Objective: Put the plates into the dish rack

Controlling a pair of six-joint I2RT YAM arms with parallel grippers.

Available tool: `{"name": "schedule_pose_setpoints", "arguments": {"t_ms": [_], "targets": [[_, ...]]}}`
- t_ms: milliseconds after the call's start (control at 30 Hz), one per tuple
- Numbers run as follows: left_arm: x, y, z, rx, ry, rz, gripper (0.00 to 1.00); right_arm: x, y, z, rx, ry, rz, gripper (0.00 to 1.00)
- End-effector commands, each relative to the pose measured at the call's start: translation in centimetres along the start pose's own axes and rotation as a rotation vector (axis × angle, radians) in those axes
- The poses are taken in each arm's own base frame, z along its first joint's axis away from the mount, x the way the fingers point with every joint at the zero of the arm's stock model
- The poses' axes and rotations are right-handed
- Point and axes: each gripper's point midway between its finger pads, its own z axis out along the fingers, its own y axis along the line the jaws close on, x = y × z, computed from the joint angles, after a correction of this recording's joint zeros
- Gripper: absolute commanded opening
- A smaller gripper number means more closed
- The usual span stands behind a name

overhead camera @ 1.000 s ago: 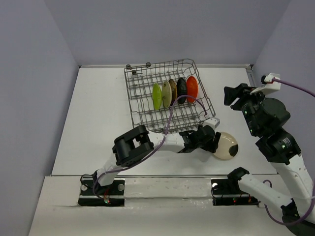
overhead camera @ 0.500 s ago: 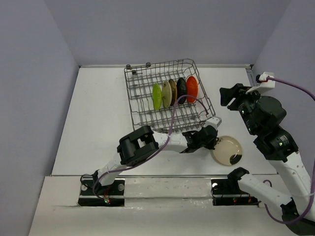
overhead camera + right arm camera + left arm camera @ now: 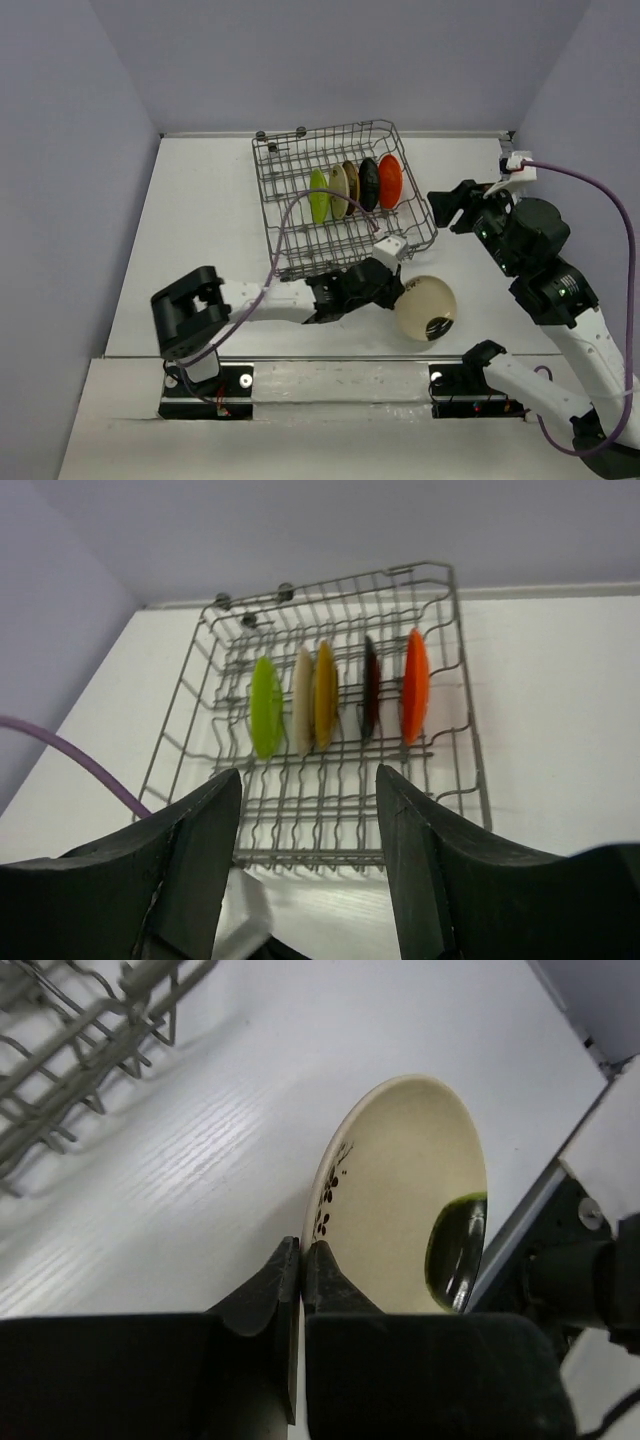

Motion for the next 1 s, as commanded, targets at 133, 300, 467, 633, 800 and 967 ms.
{"name": "schedule_pose_setpoints", "arguments": {"t_ms": [133, 300, 467, 633, 800, 967], "targets": [[-12.5, 1.3, -13.5, 0.095, -0.333, -0.002, 0.05, 4.2, 7.5, -0.7, -0.471, 0.169, -0.069, 0.73], [-14.0, 4.8, -18.8, 0.100, -0.369, 0.012, 0.05, 6.5, 8.8, -0.2, -0.565, 0.245, -0.078, 0.86], [-14.0, 6.3, -20.8, 0.044, -0.370, 0.052, 0.05, 8.1, 11.4, -0.9, -0.753, 0.320, -0.065, 0.88], [-15.1, 6.3, -22.6, 0.045, -0.419, 0.060, 0.05, 11.6, 11.4, 0.2, -0.772, 0.416, -0.023, 0.86], [-16.6, 6.8, -23.8, -0.001, -0.466, 0.079, 0.05, 13.0, 13.0, -1.0, -0.916, 0.451, 0.048, 0.54], [-17.7, 6.9, -25.0, -0.021, -0.500, 0.091, 0.05, 12.5, 14.1, -2.1, -1.011, 0.455, 0.082, 0.17]]}}
